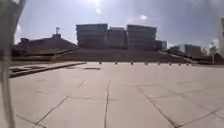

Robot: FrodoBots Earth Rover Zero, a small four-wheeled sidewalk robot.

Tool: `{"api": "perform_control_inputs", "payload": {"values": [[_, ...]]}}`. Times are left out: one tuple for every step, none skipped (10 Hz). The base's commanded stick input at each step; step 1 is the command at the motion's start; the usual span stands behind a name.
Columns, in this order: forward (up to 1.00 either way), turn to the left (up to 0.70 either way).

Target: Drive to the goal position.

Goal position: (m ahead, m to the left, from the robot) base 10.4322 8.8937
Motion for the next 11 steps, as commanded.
{"api": "perform_control_inputs", "payload": {"values": [[0.85, 0.0], [0.85, 0.0], [0.85, -0.01], [0.85, -0.27], [0.85, -0.33], [0.85, -0.22], [0.85, -0.11], [0.85, -0.03], [0.85, 0.0], [0.85, 0.0], [0.85, 0.0]]}}
